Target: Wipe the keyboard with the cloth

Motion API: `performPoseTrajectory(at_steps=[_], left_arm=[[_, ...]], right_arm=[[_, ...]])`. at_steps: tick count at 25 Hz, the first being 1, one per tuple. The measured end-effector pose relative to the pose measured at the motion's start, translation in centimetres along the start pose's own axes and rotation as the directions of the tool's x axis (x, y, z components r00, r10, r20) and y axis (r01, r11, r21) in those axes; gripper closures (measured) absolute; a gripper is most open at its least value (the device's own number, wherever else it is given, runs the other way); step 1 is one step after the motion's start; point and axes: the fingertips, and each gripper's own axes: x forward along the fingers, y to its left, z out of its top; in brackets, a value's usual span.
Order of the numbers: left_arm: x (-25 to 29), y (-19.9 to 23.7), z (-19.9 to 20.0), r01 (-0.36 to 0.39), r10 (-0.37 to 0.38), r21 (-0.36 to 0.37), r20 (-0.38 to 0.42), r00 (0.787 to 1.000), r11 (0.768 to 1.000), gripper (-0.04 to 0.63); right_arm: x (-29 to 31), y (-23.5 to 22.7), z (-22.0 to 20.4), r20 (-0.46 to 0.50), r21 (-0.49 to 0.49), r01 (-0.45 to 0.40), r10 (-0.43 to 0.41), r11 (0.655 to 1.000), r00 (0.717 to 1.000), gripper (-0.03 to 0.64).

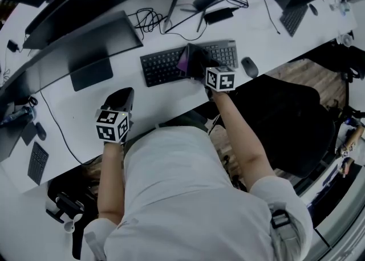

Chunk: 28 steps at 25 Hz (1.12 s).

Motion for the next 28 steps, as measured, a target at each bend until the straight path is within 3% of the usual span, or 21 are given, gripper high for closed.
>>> performPoseTrajectory(at_steps=[28], left_arm=[[3.6,-2.5,1.7,0.067,-0.065,0.042,-0.062,0.996,0.997,0.594]], right_arm=[[-6.6,-14.9,0.1,0.044,0.099,0.233,-0.238,0.968,0.970,0.551]])
